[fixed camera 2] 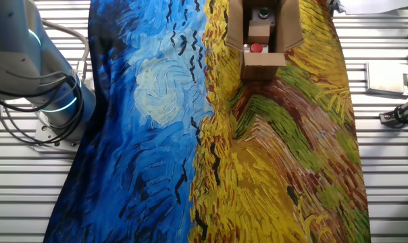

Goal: Open a box

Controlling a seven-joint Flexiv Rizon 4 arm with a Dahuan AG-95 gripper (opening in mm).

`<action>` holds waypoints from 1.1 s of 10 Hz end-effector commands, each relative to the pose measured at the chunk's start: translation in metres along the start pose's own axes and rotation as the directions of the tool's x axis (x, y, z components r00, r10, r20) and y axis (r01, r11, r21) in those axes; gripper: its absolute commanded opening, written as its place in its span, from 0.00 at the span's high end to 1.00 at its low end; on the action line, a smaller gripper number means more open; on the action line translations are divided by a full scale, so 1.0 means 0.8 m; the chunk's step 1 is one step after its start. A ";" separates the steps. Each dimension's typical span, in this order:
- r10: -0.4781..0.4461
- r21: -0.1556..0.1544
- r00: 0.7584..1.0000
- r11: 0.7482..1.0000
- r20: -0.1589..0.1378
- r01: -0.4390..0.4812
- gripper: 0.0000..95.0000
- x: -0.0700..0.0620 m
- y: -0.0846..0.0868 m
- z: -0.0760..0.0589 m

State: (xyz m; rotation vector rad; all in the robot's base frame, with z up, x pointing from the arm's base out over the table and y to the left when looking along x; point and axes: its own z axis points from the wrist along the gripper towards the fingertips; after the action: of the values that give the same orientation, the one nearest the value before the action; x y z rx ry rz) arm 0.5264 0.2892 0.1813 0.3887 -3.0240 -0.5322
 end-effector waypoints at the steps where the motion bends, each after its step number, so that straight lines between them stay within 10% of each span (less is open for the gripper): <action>1: 0.015 -0.018 1.000 1.000 0.005 -0.015 1.00 0.002 0.010 -0.005; 11: 0.080 -0.061 0.994 0.995 0.070 -0.075 1.00 -0.007 0.027 0.046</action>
State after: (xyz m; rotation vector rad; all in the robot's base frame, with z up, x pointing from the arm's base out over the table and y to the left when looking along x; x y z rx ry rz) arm 0.5240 0.3229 0.1532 0.2530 -3.0693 -0.6444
